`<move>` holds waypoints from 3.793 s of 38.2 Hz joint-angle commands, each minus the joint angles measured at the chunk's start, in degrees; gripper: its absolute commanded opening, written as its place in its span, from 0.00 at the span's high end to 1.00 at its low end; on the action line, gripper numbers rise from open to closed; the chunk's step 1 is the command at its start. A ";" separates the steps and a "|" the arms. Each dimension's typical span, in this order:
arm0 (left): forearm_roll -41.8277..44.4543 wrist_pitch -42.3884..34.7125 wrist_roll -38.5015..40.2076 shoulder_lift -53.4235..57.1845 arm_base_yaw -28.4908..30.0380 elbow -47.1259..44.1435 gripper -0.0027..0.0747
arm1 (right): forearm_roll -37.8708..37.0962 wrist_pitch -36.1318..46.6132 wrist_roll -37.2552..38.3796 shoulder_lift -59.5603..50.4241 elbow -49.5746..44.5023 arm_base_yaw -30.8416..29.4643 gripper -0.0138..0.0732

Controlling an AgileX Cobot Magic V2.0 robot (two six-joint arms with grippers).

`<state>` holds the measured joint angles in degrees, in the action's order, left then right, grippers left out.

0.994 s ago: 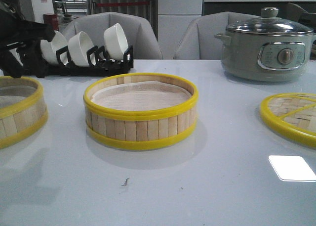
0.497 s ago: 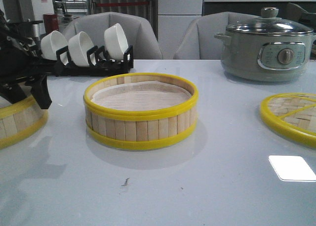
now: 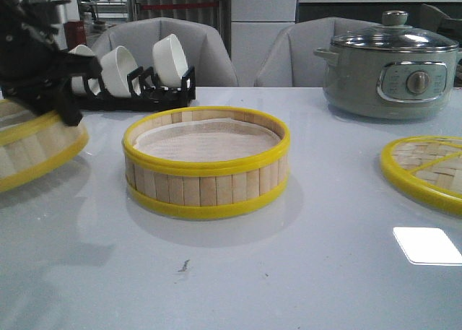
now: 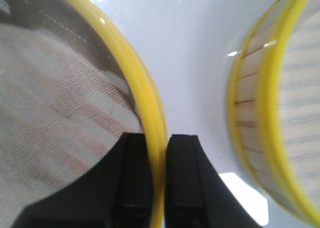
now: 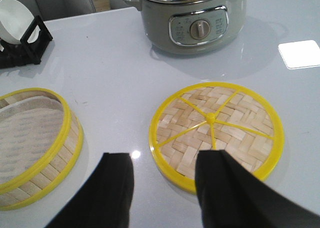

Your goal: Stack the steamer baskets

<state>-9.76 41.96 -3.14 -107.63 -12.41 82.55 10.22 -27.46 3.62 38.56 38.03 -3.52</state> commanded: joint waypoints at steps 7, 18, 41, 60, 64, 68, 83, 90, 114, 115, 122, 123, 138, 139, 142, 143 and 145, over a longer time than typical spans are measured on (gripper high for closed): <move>-0.87 1.36 0.09 4.74 -10.63 14.39 0.84 | 0.58 5.15 -0.68 0.13 2.03 0.10 0.37; -0.77 1.61 0.09 1.19 -22.92 19.77 0.84 | 1.08 5.09 -0.68 0.13 2.03 0.10 0.37; -0.64 0.43 0.09 -6.20 -31.08 20.19 0.84 | 1.62 4.67 -0.68 0.13 2.03 0.10 0.37; -0.64 -1.74 0.09 -6.20 -31.08 20.19 0.82 | 1.62 4.67 -0.68 0.13 2.03 0.10 0.37; -0.54 -2.45 0.09 -6.20 -31.08 20.45 0.66 | 1.62 4.67 -0.68 0.13 2.03 0.10 0.37; -0.43 -2.61 0.09 -6.20 -31.08 20.45 0.40 | 1.62 4.67 -0.68 0.13 2.03 0.10 0.37; 3.21 0.64 1.77 -3.36 -30.36 23.91 0.34 | 1.62 4.54 -0.68 0.13 2.03 0.10 0.37; 8.24 2.12 3.14 -0.21 -28.68 29.76 0.88 | 1.62 4.54 -0.68 0.13 2.03 0.10 0.37; 9.40 2.70 9.03 27.98 1.59 23.42 0.84 | 1.62 4.54 -0.68 0.13 2.03 0.10 0.37; 9.40 1.97 9.03 29.50 2.59 21.88 0.84 | 1.62 4.54 -0.68 0.13 2.03 0.10 0.37; 10.21 -5.51 9.03 44.72 5.18 4.56 0.84 | 1.63 4.80 -0.68 0.13 2.03 0.16 0.37; 10.34 -6.67 9.03 46.42 5.18 2.54 0.84 | 1.63 4.86 -0.68 0.13 2.03 0.32 0.37; 11.71 -18.15 9.03 71.38 4.94 -30.37 0.84 | 1.63 4.92 -0.68 0.13 2.03 3.66 0.37; 11.71 -18.77 9.03 72.69 4.94 -32.23 0.84 | 1.63 4.97 -0.68 0.13 2.03 3.66 0.37; 11.71 -20.07 9.03 75.90 4.94 -36.74 0.84 | 1.63 4.97 -0.68 0.13 2.03 3.66 0.37; 11.71 -20.64 9.03 76.93 4.94 -38.17 0.84 | 1.63 4.92 -0.68 0.13 2.03 3.66 0.37; 11.71 -21.41 9.03 78.59 4.94 -40.52 0.84 | 1.63 4.88 -0.68 0.13 2.03 3.66 0.37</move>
<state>1.83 27.64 5.32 -31.23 -7.34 43.81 11.18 -27.46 3.62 38.56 38.03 0.08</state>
